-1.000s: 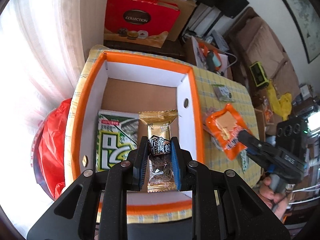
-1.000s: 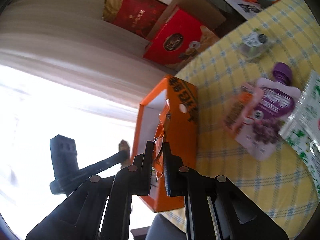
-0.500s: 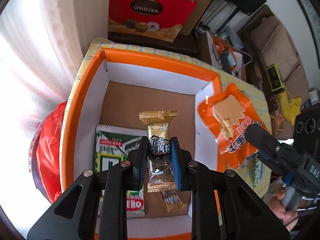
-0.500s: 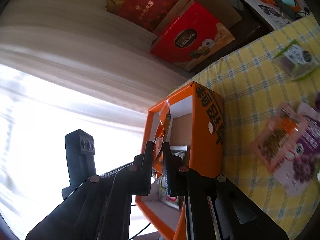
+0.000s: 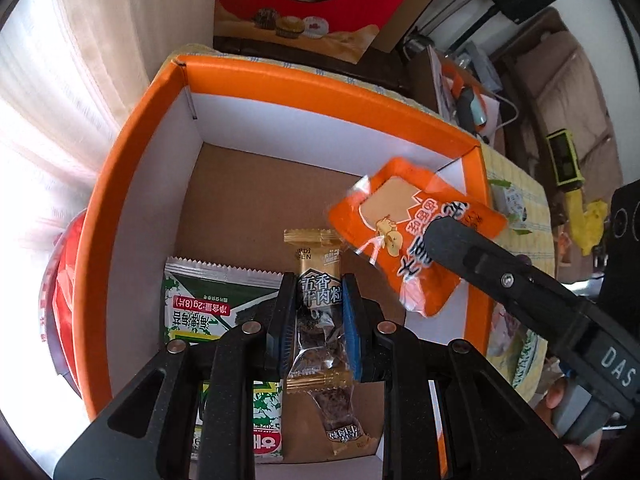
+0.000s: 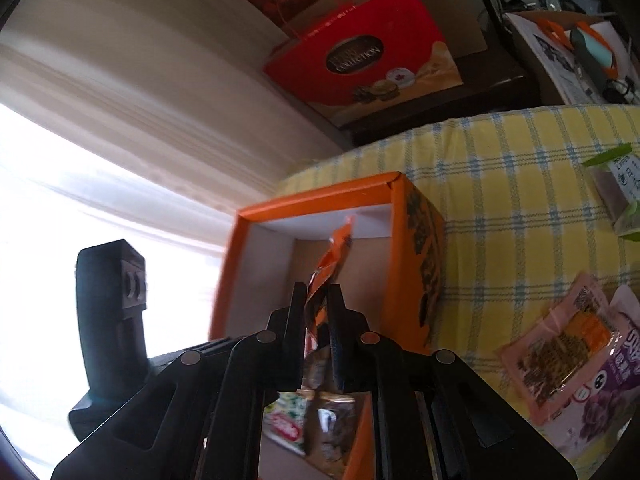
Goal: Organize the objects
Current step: 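Drop the orange snack packet into the box from the right gripper, then lower the gold bar into the box and open the left gripper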
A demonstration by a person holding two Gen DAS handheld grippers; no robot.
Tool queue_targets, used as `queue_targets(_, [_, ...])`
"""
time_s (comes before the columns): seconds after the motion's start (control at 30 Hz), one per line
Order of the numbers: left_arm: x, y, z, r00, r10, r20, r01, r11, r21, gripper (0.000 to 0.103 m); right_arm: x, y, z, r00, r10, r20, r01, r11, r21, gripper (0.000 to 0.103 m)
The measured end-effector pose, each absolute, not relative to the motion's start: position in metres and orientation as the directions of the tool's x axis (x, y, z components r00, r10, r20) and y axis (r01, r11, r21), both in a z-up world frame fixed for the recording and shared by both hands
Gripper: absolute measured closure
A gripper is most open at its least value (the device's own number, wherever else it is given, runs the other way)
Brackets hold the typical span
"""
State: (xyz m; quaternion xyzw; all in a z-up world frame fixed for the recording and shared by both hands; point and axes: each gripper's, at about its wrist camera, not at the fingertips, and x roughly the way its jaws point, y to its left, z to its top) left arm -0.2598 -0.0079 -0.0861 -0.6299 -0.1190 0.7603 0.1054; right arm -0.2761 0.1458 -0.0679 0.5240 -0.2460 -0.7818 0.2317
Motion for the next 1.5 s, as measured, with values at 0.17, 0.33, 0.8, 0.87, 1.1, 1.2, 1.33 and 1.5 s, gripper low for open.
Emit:
queue_targets(0.17, [-0.261,-0.01,-0.087,-0.184,0.324,-0.928,-0.002,-0.944,-0.329,0.083,-0.274,0.147,-0.066,-0.341,-0.586,-0.735,0.111,-0.802,0.587,0.094])
queue_targets(0.33, [-0.259,-0.006,-0.09,-0.183,0.323,-0.928,-0.006,-0.945,-0.328,0.083,-0.264,0.145,-0.05,-0.377,-0.526,-0.763,0.138,-0.846,0.515,0.081])
queue_targets(0.8, [-0.244,0.034,-0.091,-0.152,0.295,-0.943,-0.165,-0.949,-0.27,0.083,-0.244,0.161,-0.03,-0.421,-0.541,-0.728,0.145,-0.832,0.535,0.077])
queue_targets(0.87, [-0.241,0.044,-0.088,-0.144,0.283,-0.948,-0.215,-0.944,-0.249,0.083,-0.242,0.165,-0.031,-0.423,-0.538,-0.729,0.136,-0.833,0.536,0.077])
queue_targets(1.1, [-0.241,0.048,-0.088,-0.11,0.321,-0.941,-0.188,-0.936,-0.298,0.082,-0.232,0.183,-0.037,-0.43,-0.536,-0.727,0.108,-0.83,0.548,0.077])
queue_targets(1.2, [-0.241,0.039,-0.087,-0.104,0.349,-0.931,-0.151,-0.931,-0.332,0.072,-0.227,0.189,-0.037,-0.437,-0.53,-0.727,0.104,-0.832,0.544,0.077])
queue_targets(1.33, [-0.235,0.028,-0.07,-0.126,0.404,-0.906,-0.141,-0.911,-0.387,0.06,-0.216,0.201,-0.027,-0.467,-0.511,-0.722,0.112,-0.844,0.524,0.073])
queue_targets(1.5, [-0.225,0.014,-0.045,-0.183,0.428,-0.885,-0.137,-0.903,-0.408,0.043,-0.2,0.215,-0.012,-0.51,-0.444,-0.737,0.119,-0.885,0.45,0.042])
